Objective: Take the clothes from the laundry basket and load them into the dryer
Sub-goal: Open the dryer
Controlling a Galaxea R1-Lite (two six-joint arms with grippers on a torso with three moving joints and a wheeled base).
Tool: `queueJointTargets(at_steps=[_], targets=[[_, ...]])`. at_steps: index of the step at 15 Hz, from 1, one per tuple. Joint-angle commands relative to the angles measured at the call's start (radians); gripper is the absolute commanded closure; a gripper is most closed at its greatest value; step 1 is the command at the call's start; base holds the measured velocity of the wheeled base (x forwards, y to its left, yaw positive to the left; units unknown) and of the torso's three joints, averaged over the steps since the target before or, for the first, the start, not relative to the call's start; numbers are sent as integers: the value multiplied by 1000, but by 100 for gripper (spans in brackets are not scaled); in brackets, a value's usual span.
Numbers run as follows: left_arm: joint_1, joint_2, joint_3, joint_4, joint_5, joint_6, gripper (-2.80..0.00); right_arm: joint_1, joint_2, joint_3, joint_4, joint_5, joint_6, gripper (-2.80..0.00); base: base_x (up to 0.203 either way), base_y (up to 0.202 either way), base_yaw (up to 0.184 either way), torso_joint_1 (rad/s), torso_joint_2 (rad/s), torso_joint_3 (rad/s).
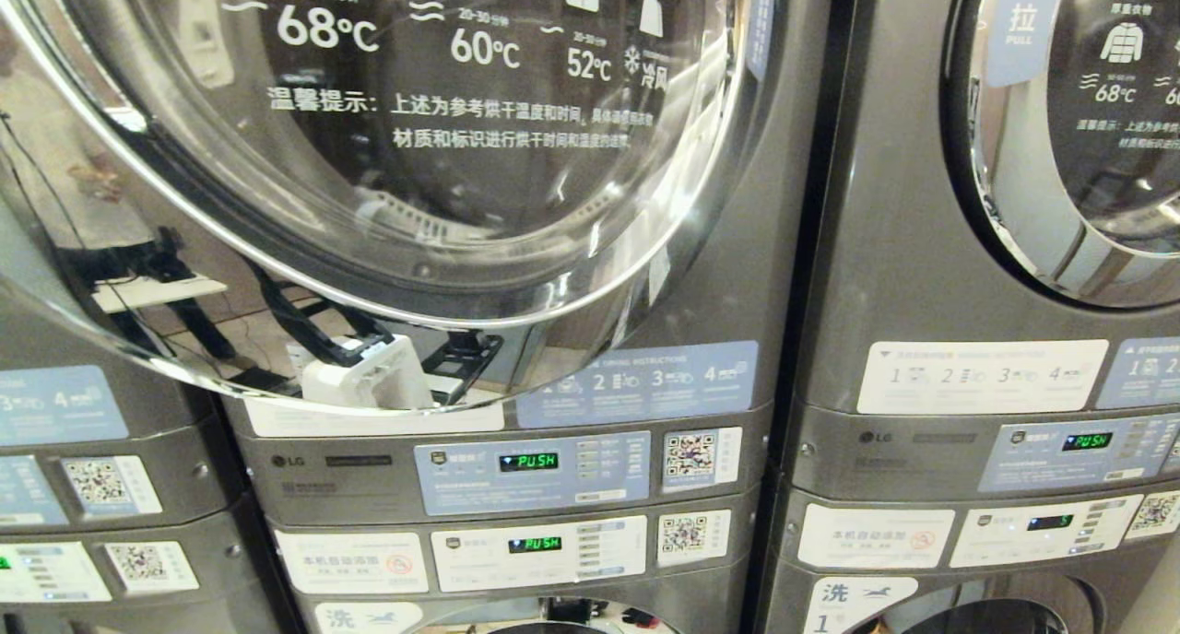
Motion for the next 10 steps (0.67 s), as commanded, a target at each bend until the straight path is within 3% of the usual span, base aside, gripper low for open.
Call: queueJointTargets(at_steps=[1, 10], targets=[[0, 0, 0, 0, 0, 0, 0, 0, 0, -1, 0, 1, -1, -280, 0, -197, 4, -2, 2, 2], [0, 0, 0, 0, 0, 0, 0, 0, 0, -1, 0, 1, -1, -280, 0, -195, 1, 3, 1, 2]])
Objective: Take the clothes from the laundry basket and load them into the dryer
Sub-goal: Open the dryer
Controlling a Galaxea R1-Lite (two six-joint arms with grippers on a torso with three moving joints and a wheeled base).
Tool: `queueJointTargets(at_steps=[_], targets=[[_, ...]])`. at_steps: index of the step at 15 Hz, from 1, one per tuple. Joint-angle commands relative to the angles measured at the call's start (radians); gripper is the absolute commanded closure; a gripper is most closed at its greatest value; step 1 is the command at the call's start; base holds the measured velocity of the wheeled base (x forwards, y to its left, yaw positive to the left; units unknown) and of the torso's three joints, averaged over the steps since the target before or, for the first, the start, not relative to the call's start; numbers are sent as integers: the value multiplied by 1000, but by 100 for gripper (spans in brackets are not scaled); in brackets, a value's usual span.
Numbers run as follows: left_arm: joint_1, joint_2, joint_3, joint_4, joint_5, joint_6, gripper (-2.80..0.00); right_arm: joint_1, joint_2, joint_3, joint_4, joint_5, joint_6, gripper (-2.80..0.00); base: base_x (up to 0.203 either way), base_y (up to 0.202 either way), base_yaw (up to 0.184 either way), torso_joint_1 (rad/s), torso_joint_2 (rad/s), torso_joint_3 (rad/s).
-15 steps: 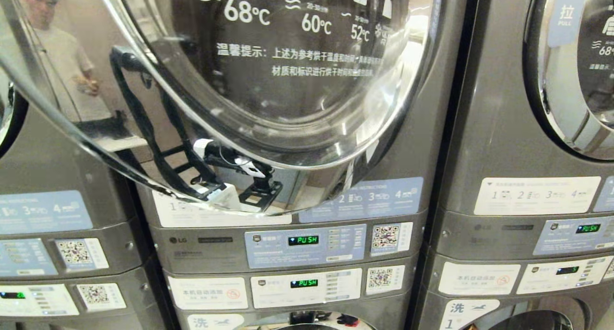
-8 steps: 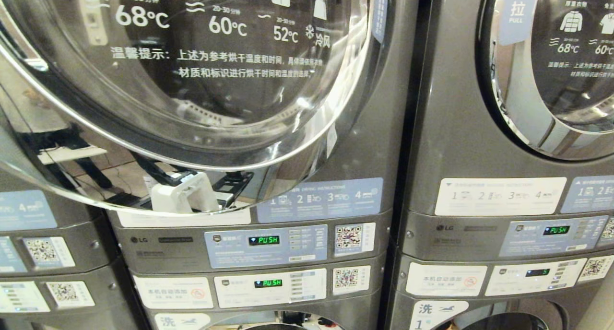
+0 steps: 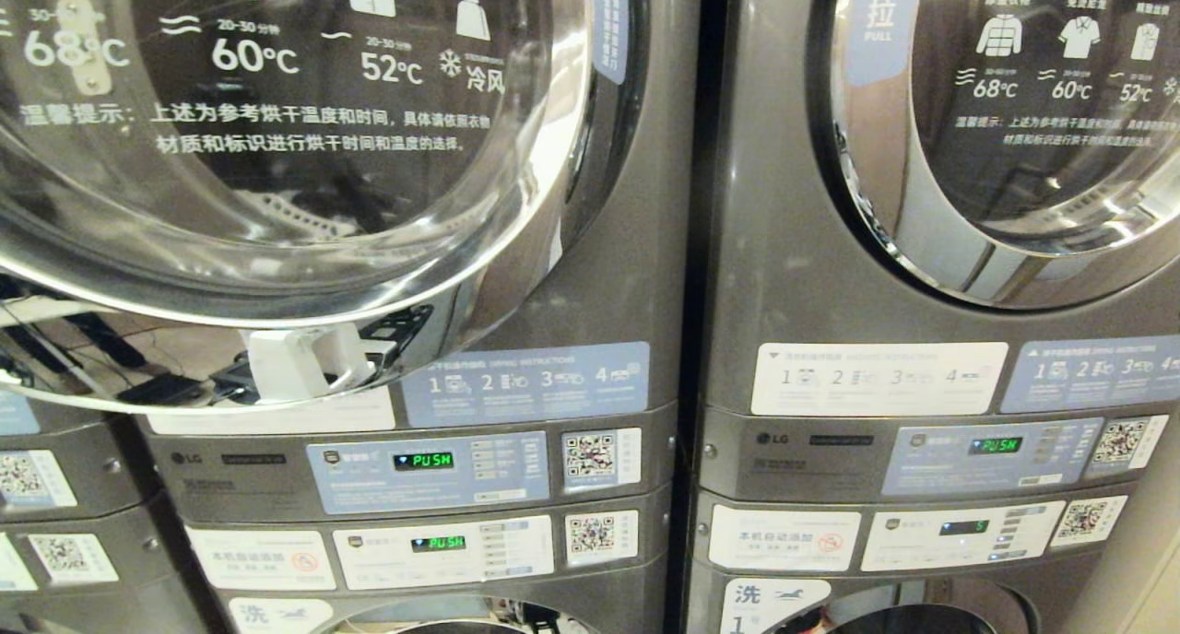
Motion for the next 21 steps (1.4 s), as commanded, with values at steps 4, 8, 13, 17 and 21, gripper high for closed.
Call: queueJointTargets(at_steps=[4, 8, 13, 17, 21], targets=[[0, 0, 0, 0, 0, -1, 0, 0, 0, 0, 0, 1, -1, -280, 0, -160, 1, 2, 0, 0], [0, 0, 0, 0, 0, -1, 0, 0, 0, 0, 0, 0, -1, -280, 0, 0, 0, 0, 0, 0], [0, 0, 0, 0, 0, -1, 0, 0, 0, 1, 0, 1, -1, -280, 0, 0, 0, 0, 0, 0], [0, 0, 0, 0, 0, -1, 0, 0, 0, 1, 0, 1, -1, -280, -133, 0, 2, 0, 7, 1], [0, 0, 0, 0, 0, -1, 0, 0, 0, 1, 0, 1, -1, -280, 0, 0, 0, 7, 1, 0]])
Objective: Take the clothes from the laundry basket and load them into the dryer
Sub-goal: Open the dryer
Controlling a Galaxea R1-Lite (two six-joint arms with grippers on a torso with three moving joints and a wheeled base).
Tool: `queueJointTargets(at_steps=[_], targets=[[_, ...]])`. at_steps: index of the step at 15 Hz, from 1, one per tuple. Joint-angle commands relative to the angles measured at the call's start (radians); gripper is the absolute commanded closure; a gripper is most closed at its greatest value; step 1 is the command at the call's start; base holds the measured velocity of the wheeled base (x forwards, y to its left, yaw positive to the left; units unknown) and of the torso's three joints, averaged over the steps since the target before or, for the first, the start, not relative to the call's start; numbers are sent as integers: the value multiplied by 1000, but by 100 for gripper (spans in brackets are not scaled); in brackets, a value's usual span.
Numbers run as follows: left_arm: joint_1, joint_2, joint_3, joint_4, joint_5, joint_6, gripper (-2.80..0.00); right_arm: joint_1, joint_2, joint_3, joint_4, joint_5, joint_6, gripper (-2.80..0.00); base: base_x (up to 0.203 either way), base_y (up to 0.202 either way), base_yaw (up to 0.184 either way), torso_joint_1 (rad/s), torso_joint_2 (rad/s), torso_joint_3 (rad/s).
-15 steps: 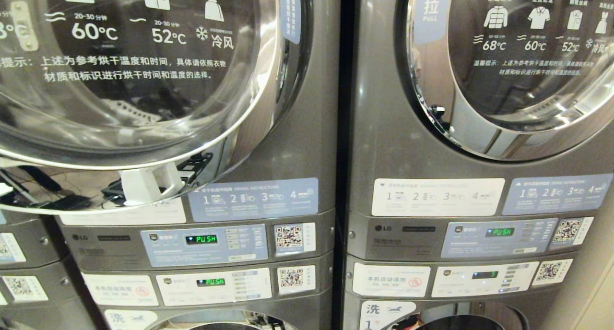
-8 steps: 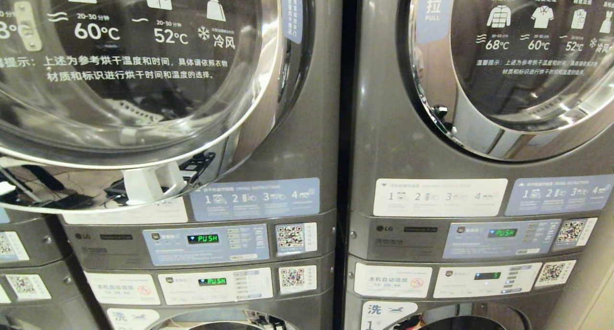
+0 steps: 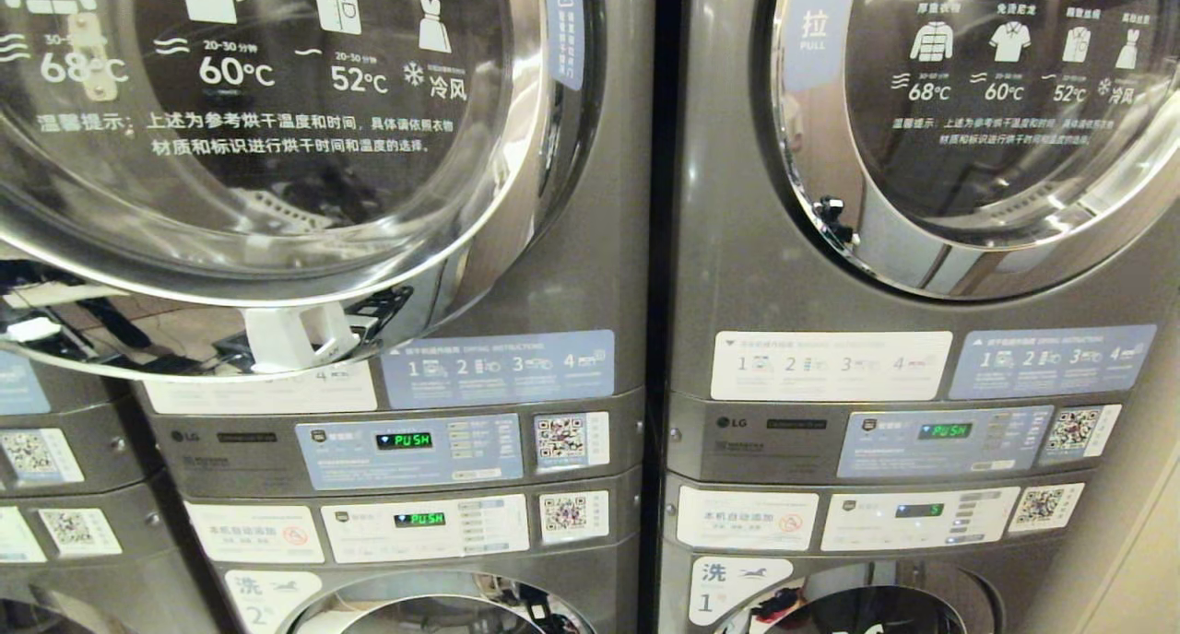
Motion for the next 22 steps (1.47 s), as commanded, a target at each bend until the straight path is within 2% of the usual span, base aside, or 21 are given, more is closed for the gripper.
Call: queueJointTargets(at_steps=[1, 3, 5, 7, 9, 12, 14, 15, 16, 18, 20, 22], targets=[[0, 0, 0, 0, 0, 0, 0, 0, 0, 0, 0, 1, -1, -280, 0, 0, 0, 0, 0, 0], [0, 0, -1, 3, -1, 6, 0, 0, -1, 0, 0, 0, -1, -280, 0, 0, 0, 0, 0, 0], [0, 4, -30, -5, -12, 63, 0, 0, 0, -1, 0, -1, 2, -280, 0, 0, 0, 0, 0, 0], [-1, 62, -175, 3, -8, 42, 0, 0, 0, 0, -2, -1, 11, -280, 0, 0, 0, 0, 0, 0], [-2, 236, -344, 5, 43, -31, 0, 0, 0, -1, -2, -1, 14, -280, 0, 0, 0, 0, 0, 0], [-1, 591, -615, 5, 198, -196, 0, 0, 0, 0, 0, -1, 13, -280, 0, 0, 0, 0, 0, 0], [23, 712, -696, -7, 302, -279, 0, 0, 0, 0, 0, -1, 13, -280, 0, 0, 0, 0, 0, 0], [38, 752, -705, -42, 327, -326, 0, 0, 0, -1, 0, -1, 13, -280, 0, 0, 0, 0, 0, 0], [44, 779, -702, -108, 323, -359, 0, 0, 0, -1, -1, -1, 14, -280, 0, 0, 0, 0, 0, 0], [48, 785, -658, -198, 206, -389, 0, 0, 0, 0, -2, -1, 13, -280, 0, 0, 0, 0, 0, 0], [50, 741, -620, -224, 113, -418, 0, 0, 0, -1, -1, -1, 13, -280, 0, 0, 0, 0, 0, 0], [51, 707, -589, -226, 72, -456, 0, 0, 0, 0, -2, -1, 13, -280, 0, 0, 0, 0, 0, 0]])
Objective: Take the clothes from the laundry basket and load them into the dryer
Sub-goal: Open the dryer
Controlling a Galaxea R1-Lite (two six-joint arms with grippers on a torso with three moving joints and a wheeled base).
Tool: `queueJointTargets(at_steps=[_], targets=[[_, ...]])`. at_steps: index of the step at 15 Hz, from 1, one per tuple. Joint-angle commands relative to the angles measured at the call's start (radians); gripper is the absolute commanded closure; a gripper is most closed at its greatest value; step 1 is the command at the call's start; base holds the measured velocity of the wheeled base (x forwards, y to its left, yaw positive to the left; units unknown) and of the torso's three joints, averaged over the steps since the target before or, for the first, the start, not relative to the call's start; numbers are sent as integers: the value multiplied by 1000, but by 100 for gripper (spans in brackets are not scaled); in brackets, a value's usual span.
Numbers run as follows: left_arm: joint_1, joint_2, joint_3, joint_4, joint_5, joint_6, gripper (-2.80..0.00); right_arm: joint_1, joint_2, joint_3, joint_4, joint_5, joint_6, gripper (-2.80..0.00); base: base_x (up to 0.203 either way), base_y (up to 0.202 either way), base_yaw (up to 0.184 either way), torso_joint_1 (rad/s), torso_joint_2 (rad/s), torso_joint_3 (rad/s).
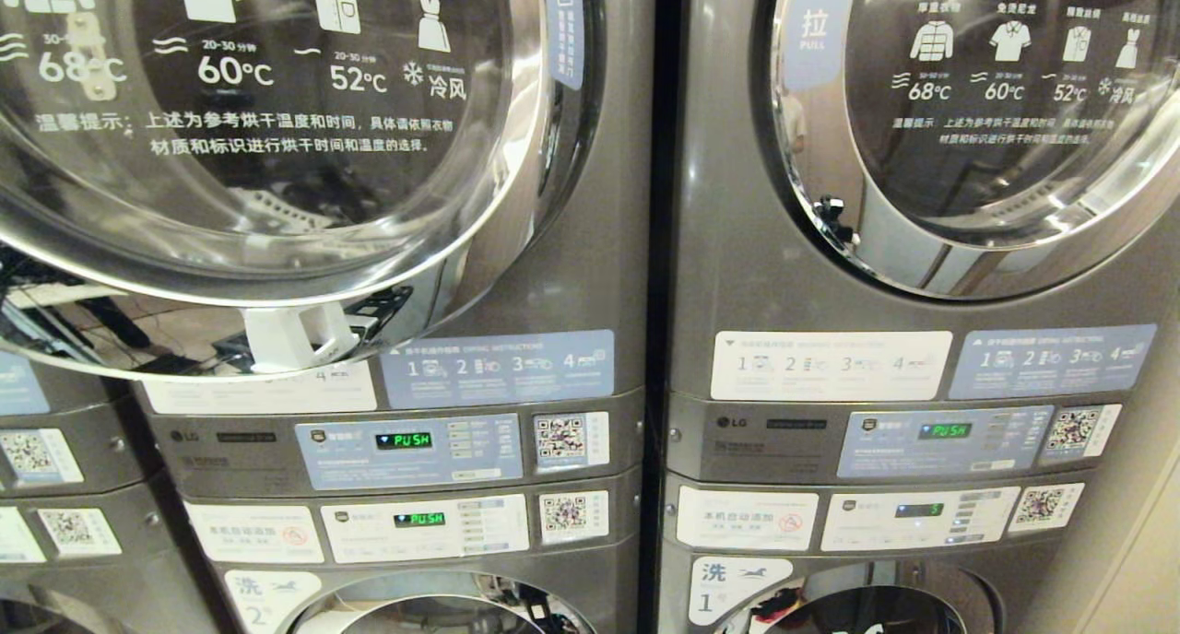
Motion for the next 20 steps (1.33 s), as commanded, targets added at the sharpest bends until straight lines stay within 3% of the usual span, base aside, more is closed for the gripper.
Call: queueJointTargets(at_steps=[1, 8, 10, 13, 14, 17, 20], targets=[[4, -26, 25, -2, -1, -4, 0, 0, 0, -1, 0, 0, 0, -280, 0, 0, 0, 0, 0, 0], [79, -15, 28, 1, 5, 25, 0, 0, 0, 1, 0, 0, 0, -280, 0, 0, 0, 0, 0, 0], [168, 23, 29, 0, 11, 45, 0, 0, 0, 1, 0, 0, 0, -280, 0, 0, 0, 0, 0, 0], [385, 135, 31, -27, 2, 46, 0, 0, -1, 1, 0, 0, 0, -280, 0, 0, 0, 0, 0, 0], [417, 172, 39, -104, -45, 38, 0, 0, 0, 1, -1, 0, 0, -280, 0, 0, 0, 0, 0, 0], [438, 203, 102, -283, -307, 17, 0, 0, 0, -1, -1, 0, 0, -280, 0, 0, 0, 0, 0, 0], [443, 200, 121, -301, -456, -95, 0, 0, 0, 1, -1, 0, 0, -280, 0, 0, 0, 0, 0, 0]])
